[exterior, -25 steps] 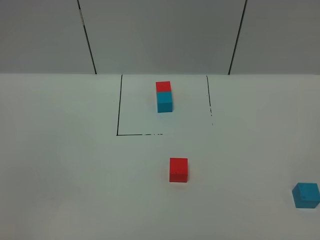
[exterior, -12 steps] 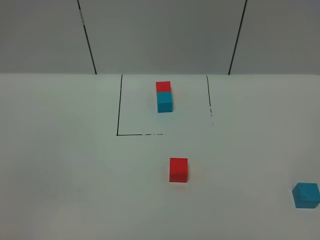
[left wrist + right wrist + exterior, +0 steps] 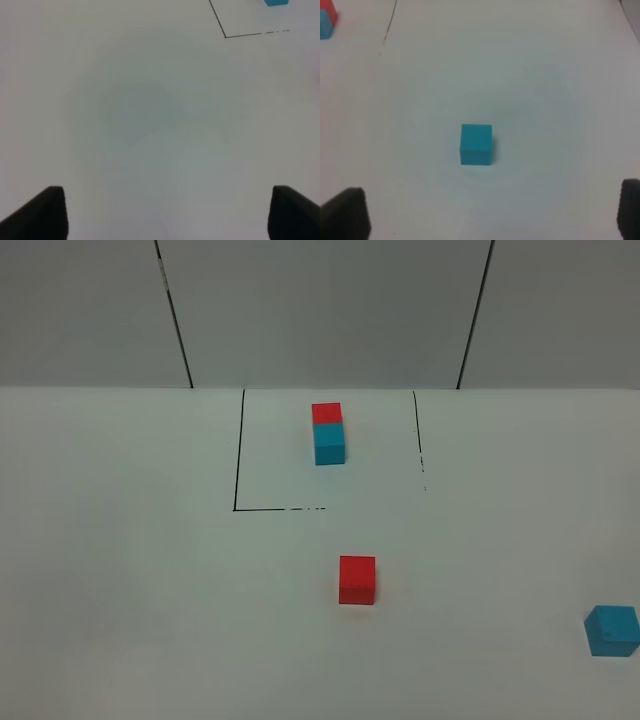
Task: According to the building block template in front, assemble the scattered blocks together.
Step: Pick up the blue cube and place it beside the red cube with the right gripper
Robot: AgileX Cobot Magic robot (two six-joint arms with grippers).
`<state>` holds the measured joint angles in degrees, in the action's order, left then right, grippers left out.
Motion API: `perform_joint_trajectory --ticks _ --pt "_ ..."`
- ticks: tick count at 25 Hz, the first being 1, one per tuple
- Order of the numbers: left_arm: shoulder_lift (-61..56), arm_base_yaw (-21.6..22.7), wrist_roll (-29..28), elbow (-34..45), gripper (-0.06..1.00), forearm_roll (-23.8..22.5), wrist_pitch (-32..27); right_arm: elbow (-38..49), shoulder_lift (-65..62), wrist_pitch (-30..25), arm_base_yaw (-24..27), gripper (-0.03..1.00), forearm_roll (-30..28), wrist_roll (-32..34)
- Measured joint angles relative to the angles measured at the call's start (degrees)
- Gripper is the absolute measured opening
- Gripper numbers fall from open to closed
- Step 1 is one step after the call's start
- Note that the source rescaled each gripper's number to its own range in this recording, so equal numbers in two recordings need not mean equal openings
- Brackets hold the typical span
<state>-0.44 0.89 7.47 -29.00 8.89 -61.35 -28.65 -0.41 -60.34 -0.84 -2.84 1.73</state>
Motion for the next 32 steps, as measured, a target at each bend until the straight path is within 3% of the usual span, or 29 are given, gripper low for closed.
perform_joint_trajectory --ticks 12,18,26,32 --pt "0.00 0.00 0.00 0.00 0.70 0.00 0.00 -0.36 4.33 0.00 0.00 1.00 0.72 0.21" --pt "0.00 0.00 0.00 0.00 0.70 0.00 0.00 -5.54 32.98 4.30 0.00 1.00 7.59 0.11" --pt "0.00 0.00 0.00 0.00 0.70 0.00 0.04 -18.57 75.67 8.45 0.00 1.00 11.09 -3.62" --pt "0.00 0.00 0.00 0.00 0.70 0.00 0.04 -21.87 91.65 12.80 0.00 1.00 11.79 -3.82"
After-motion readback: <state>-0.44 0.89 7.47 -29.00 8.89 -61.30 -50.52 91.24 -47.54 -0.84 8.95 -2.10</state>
